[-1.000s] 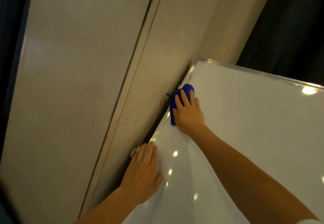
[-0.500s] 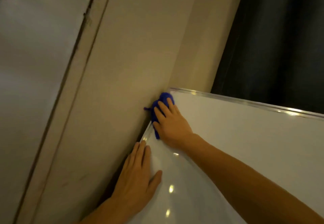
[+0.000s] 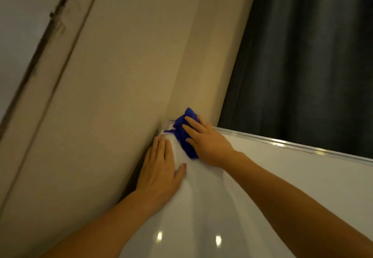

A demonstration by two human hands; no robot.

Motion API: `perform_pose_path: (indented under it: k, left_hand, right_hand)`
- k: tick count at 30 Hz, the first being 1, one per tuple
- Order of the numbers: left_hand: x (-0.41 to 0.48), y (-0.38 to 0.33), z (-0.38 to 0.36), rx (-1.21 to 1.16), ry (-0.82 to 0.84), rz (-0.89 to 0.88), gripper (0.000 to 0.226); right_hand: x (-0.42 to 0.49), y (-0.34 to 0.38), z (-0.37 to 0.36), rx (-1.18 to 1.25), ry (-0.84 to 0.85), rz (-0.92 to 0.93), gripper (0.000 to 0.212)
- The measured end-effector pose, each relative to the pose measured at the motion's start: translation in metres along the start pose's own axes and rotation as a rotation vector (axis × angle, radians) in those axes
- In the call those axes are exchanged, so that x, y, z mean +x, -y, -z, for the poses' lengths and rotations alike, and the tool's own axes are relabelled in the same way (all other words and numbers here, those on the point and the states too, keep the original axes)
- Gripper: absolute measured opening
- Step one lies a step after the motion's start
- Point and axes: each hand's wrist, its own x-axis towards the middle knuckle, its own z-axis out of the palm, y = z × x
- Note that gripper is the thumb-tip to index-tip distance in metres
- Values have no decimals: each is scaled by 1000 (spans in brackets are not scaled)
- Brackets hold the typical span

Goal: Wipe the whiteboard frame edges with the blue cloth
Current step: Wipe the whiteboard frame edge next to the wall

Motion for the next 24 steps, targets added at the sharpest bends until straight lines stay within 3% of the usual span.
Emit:
perform_pose_path:
  k: [2,6,8,15,18,20,22,24]
  left_hand:
    - [19,-3,2,10,14,3,86]
    - [52,-17,10,125,2,-66,80]
    - [65,-29,11,151,1,-116,77]
    - [65,-96,-10,103,172,-358,75]
    - [56,-139,-22,119,214,-354,80]
    - [52,-167,-29,141,216,-349,81]
    - [47,-193,-35,140,210,-368,79]
    - [40,-219,-45,126,238,-389,80]
  right_hand:
    - [-5,-14,3,114,-29,-265,52]
    - [-29,-6,-5,95,-56,-214,53]
    - [-55,-28,1,58,-67,-298,52]
    - [-185,-106,32,10,-40,-991,49]
    - [-178,-99,23,60,-60,-946,64]
    - [-175,-89,15,52,-99,-784,78]
    - [-196,-100,16,-71,-18,-676,80]
    - [-240,-140,27,-151,32,-770,80]
